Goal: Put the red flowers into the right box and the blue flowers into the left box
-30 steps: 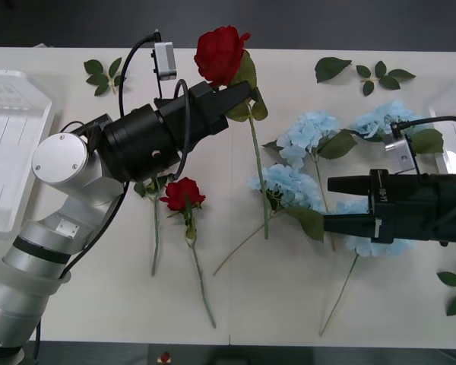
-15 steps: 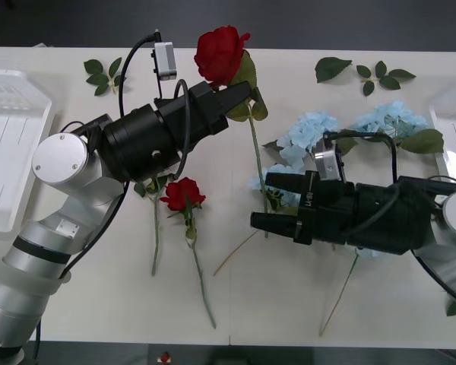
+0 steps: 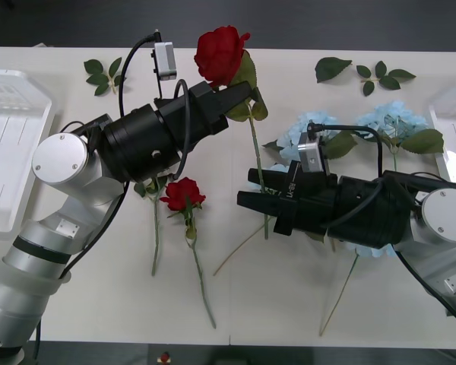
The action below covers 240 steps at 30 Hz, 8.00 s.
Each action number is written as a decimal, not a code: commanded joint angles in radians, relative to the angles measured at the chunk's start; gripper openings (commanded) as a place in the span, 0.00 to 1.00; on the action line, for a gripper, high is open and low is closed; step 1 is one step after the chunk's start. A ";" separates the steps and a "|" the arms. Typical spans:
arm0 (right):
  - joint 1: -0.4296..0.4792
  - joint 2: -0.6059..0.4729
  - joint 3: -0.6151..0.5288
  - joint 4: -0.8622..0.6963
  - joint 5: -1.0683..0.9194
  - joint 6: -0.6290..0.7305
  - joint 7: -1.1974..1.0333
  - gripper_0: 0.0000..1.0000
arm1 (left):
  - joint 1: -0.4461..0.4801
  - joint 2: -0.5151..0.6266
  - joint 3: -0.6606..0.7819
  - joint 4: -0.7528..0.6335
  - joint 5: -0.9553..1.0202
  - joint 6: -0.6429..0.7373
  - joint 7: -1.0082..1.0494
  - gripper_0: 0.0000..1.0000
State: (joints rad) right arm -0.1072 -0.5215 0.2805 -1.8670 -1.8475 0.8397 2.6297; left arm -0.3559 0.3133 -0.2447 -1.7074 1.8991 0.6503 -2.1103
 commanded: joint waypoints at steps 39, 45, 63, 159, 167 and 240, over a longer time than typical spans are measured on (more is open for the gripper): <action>-0.040 -0.279 0.031 -0.027 0.001 -0.205 -0.139 0.00 | 0.055 0.518 0.022 -0.011 -0.025 0.333 0.062 0.88; -0.042 -0.552 0.031 0.072 -0.182 -0.310 -0.247 0.00 | 0.054 0.561 0.041 0.118 -0.173 0.397 0.070 0.88; -0.054 -0.928 0.022 0.595 -0.157 -0.303 -0.267 0.00 | -0.115 0.336 0.044 0.354 -0.703 0.302 0.217 1.00; -0.427 -0.350 0.112 0.482 1.143 0.208 -1.358 0.93 | -0.087 0.006 0.022 -0.021 -0.037 0.092 0.250 0.00; -0.489 -0.538 0.155 0.470 0.755 0.203 -1.223 0.94 | -0.084 0.006 0.019 -0.021 -0.049 0.094 0.245 0.00; -0.035 -0.023 0.092 -0.040 -0.194 -0.128 -0.025 0.72 | -0.083 -0.072 0.012 -0.020 -0.150 0.065 0.280 0.00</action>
State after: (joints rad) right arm -0.1282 -0.5716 0.3882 -1.8714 -2.0643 0.7156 2.6212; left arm -0.4378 0.2606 -0.2375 -1.6961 1.7529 0.7242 -1.8571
